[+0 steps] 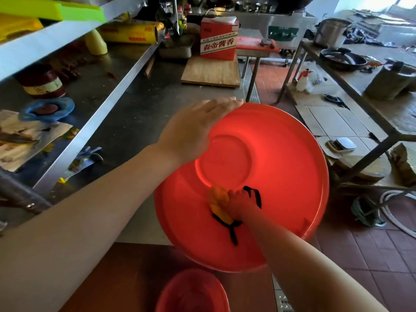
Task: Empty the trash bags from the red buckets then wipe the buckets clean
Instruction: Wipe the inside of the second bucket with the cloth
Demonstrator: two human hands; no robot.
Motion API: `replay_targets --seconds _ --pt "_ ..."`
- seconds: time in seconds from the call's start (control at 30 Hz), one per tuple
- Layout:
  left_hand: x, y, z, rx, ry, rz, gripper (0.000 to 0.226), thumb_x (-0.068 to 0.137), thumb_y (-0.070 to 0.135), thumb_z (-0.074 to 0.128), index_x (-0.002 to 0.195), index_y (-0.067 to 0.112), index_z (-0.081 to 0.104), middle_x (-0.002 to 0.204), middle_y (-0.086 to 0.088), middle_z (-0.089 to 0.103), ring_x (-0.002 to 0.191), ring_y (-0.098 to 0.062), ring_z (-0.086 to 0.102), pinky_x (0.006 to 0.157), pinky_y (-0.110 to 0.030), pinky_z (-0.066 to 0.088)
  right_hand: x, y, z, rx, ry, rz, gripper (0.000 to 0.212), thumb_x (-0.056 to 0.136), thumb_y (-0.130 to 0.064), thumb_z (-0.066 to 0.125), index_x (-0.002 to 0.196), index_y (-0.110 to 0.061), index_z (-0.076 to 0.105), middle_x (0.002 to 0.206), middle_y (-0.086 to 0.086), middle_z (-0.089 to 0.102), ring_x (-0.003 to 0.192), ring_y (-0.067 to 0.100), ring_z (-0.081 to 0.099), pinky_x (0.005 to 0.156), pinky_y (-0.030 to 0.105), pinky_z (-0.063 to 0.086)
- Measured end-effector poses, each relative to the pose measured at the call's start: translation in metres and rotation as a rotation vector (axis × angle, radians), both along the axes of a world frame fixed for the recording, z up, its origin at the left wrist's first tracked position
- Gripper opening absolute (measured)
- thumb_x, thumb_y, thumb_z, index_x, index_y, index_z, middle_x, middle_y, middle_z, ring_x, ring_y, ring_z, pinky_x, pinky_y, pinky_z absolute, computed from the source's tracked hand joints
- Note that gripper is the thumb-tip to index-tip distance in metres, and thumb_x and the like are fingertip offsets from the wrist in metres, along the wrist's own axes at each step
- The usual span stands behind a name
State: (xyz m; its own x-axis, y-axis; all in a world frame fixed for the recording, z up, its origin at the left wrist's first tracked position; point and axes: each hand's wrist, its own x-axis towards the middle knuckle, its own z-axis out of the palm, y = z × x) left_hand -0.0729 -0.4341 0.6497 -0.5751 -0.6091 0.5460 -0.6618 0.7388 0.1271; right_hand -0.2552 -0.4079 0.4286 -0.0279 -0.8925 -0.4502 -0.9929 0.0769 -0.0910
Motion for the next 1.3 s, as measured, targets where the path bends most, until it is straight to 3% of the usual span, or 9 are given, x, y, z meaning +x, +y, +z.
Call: replay_targets --seconds 0.07,0.17,0.33,0.47,0.57,0.73,1.0,1.13,1.3 --pt "0.000 0.000 -0.002 0.000 0.001 0.005 0.073 0.086 -0.008 0.051 0.150 0.026 0.039 0.149 0.010 0.045 0.132 -0.017 0.049 0.102 -0.036 0.044 0.003 -0.005 -0.004 -0.010 -0.012 -0.031 0.065 0.093 -0.064 0.038 0.135 -0.017 0.048 0.142 0.013 0.046 0.135 0.034 0.036 0.110 0.054 0.013" --pt "0.001 -0.001 -0.002 0.006 0.002 0.003 0.073 0.087 -0.009 0.051 0.150 0.026 0.038 0.149 0.010 0.045 0.133 -0.016 0.048 0.108 -0.035 0.040 0.007 -0.015 0.000 0.046 0.040 -0.037 0.062 0.100 -0.055 0.029 0.144 -0.012 0.036 0.146 0.016 0.040 0.136 0.036 0.034 0.111 0.051 0.021" --pt "-0.003 -0.001 -0.002 0.030 0.041 -0.006 0.077 0.083 -0.012 0.049 0.149 0.028 0.041 0.150 0.013 0.045 0.133 -0.012 0.047 0.104 -0.029 0.042 0.011 -0.029 -0.012 0.055 0.100 0.002 0.064 0.097 -0.056 0.030 0.146 -0.014 0.035 0.140 0.013 0.042 0.129 0.037 0.038 0.105 0.051 0.030" --pt "-0.003 -0.004 -0.003 0.022 0.027 -0.033 0.078 0.084 -0.011 0.052 0.148 0.031 0.040 0.151 0.016 0.043 0.134 -0.010 0.047 0.104 -0.033 0.044 0.007 -0.022 -0.006 0.072 0.031 -0.022 0.050 0.104 -0.041 0.026 0.149 -0.021 0.033 0.140 0.014 0.043 0.127 0.039 0.040 0.102 0.050 0.034" --pt "-0.002 -0.003 -0.005 -0.008 0.016 -0.040 0.078 0.084 -0.010 0.056 0.149 0.031 0.040 0.151 0.015 0.043 0.134 -0.010 0.046 0.106 -0.032 0.043 0.003 -0.002 0.008 0.082 0.059 0.063 0.054 0.103 -0.050 0.024 0.147 -0.019 0.034 0.142 0.014 0.042 0.130 0.036 0.039 0.108 0.049 0.031" --pt "-0.012 -0.002 -0.007 -0.055 -0.005 -0.105 0.073 0.087 -0.001 0.067 0.147 0.030 0.043 0.150 0.016 0.044 0.131 -0.008 0.047 0.102 -0.017 0.030 -0.008 0.044 0.025 0.080 0.035 0.125 0.064 0.099 -0.056 0.035 0.150 -0.017 0.028 0.149 0.011 0.038 0.138 0.031 0.033 0.114 0.051 0.024" --pt "-0.020 0.001 -0.006 -0.026 -0.028 -0.118 0.071 0.089 0.002 0.067 0.147 0.034 0.042 0.150 0.018 0.043 0.130 -0.007 0.047 0.098 -0.020 0.034 -0.018 0.116 0.068 0.036 0.043 0.189 0.062 0.096 -0.062 0.033 0.140 -0.019 0.039 0.141 0.006 0.045 0.136 0.027 0.036 0.117 0.049 0.018" --pt "-0.020 0.003 -0.005 0.002 -0.040 -0.110 0.071 0.092 0.004 0.064 0.149 0.036 0.038 0.152 0.017 0.041 0.133 -0.007 0.044 0.101 -0.019 0.030 -0.023 0.147 0.088 0.019 0.054 0.230 0.102 0.063 -0.076 -0.001 0.141 -0.025 0.039 0.139 0.002 0.046 0.137 0.024 0.035 0.117 0.047 0.015" --pt "-0.022 0.001 0.002 0.061 -0.032 -0.151 0.071 0.093 -0.002 0.056 0.149 0.037 0.038 0.152 0.016 0.042 0.136 -0.007 0.042 0.107 -0.030 0.038 -0.026 0.173 0.097 -0.043 0.043 0.180 0.099 0.056 -0.075 0.000 0.138 -0.037 0.040 0.139 -0.009 0.047 0.140 0.018 0.032 0.119 0.046 0.011"
